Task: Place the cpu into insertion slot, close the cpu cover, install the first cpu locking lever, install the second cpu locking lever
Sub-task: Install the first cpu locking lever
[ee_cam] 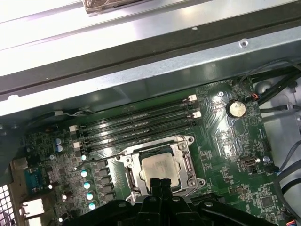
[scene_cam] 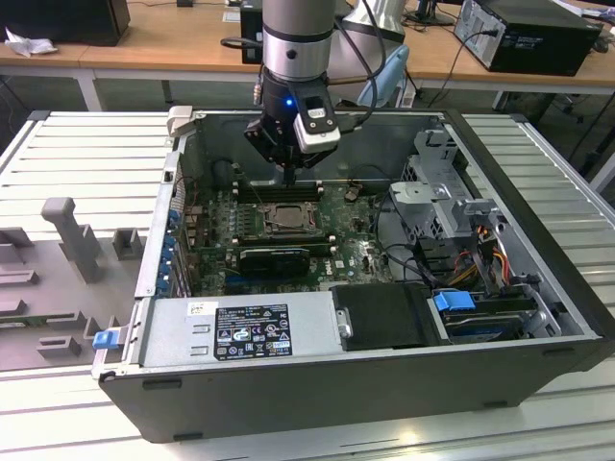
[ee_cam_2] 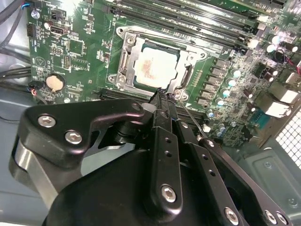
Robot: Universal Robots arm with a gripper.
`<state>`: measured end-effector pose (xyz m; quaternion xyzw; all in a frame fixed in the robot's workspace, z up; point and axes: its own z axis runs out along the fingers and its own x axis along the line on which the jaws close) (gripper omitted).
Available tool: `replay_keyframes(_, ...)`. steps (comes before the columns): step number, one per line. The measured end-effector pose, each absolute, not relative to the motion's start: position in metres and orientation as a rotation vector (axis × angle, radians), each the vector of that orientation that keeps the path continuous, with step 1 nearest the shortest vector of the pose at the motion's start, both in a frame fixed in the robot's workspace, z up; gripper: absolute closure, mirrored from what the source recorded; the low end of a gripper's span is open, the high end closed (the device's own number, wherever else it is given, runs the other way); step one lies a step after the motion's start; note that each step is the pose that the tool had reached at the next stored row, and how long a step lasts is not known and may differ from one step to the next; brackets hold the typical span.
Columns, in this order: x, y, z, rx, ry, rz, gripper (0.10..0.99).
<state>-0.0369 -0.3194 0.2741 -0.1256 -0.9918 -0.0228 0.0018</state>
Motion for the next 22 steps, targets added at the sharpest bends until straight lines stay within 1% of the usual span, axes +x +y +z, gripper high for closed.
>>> replay_keyframes(12, -0.0375, -0.3194, 0.2741, -0.183, -3.129, -0.071, 0.98)
replay_keyframes(22, -0.0389, -0.3194, 0.274, -0.094, -3.132, -0.071, 0.98)
